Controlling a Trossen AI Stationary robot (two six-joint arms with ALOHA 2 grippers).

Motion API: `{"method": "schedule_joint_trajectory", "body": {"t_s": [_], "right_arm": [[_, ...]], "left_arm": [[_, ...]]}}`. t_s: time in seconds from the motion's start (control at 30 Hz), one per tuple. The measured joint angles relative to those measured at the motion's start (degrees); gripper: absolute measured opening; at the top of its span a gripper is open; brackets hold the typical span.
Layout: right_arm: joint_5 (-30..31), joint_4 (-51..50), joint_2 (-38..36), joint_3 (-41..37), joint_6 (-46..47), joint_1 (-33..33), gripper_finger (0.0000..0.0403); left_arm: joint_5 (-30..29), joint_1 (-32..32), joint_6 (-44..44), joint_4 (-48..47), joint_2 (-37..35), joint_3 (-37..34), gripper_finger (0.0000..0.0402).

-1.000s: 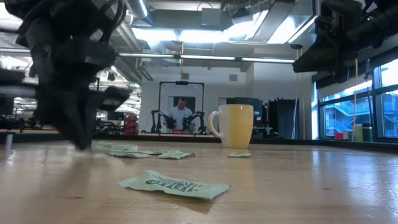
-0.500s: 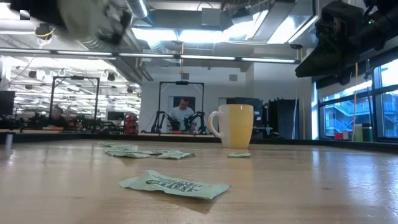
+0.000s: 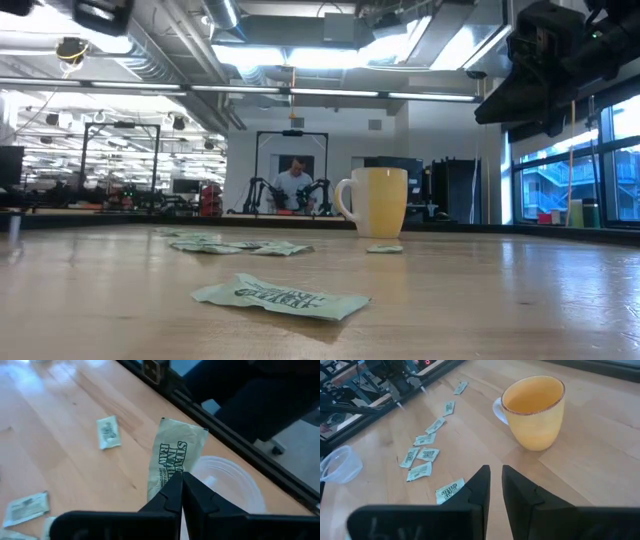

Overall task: Pick and place items into bin
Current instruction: Put the stevia packet into the left transparent bin

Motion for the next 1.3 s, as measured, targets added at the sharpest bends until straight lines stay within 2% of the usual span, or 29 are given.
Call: {"method": "schedule_joint_trajectory", "body": {"t_s": [0.27,0.43,0.9,1.03,1.3], "right_arm": [[-0.99,-1.79,0.02,0.00,0.32,0.09,0.0053],[-0.98,-1.65,0.19,0.00,0.36,0.09,0.0053],[-0.94,-1.47,0.24,0.00,0.47,0.09,0.0053],[-0.94,-1.48,0.24,0.00,0.47,0.09,0.0053],[-0.92,-1.53,0.24,0.00,0.38,0.09,0.0053]], "left_arm": [[-3.40,-3.17,-6.61,-1.22,-0.02,-0.02,0.0001],[-3.57,-3.47,-7.20,-1.23,0.85,-0.02,0.0002],[1.36,-3.52,-7.19,-2.45,12.94,-0.02,0.0003],[3.48,-3.52,-7.21,-2.44,13.51,0.00,0.0002],[1.90,-3.39,-10.35,-2.19,13.51,0.04,0.0021]]}}
